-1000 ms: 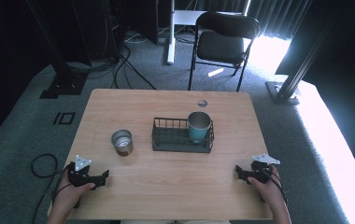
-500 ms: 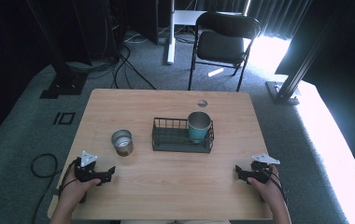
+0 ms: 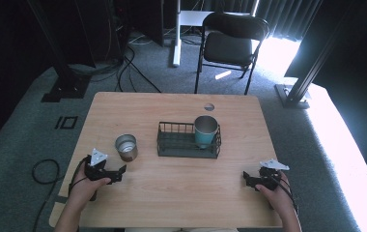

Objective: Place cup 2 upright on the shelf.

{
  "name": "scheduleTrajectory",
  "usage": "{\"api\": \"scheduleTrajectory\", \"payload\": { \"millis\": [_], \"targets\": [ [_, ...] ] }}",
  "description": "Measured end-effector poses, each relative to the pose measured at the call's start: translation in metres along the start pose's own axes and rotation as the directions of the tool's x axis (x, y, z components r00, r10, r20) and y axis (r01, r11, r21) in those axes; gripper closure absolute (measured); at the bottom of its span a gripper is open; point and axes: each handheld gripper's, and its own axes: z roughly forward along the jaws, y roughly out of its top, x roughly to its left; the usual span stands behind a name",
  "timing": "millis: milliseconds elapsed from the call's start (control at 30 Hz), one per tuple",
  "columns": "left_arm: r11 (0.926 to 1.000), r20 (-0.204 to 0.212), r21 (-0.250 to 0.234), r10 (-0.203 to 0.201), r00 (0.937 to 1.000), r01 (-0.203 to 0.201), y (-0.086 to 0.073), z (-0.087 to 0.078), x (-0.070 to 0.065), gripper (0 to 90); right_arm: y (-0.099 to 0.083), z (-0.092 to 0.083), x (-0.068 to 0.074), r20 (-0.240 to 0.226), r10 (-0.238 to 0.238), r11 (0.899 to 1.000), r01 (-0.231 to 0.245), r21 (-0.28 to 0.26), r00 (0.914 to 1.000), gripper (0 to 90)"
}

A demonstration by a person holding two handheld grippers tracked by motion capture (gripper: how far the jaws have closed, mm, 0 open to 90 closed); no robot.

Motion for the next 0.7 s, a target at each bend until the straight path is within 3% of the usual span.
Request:
{"api": "scheduleTrajectory", "payload": {
  "millis": [333, 700],
  "targets": [
    [0.9971, 0.011, -0.071, 0.026, 0.9996, -0.026, 0.014, 0.009, -0.004, 0.6, 0.000, 0.000, 0.000, 0.000, -0.001, 1.000, 0.001, 0.001, 1.0000, 11.3],
    [0.9955, 0.019, -0.092, 0.025, 0.9995, -0.023, 0.023, 0.026, -0.006, 0.7, 0.000, 0.000, 0.000, -0.001, 0.003, 1.000, -0.003, 0.001, 1.0000, 11.3]
  ]
}}
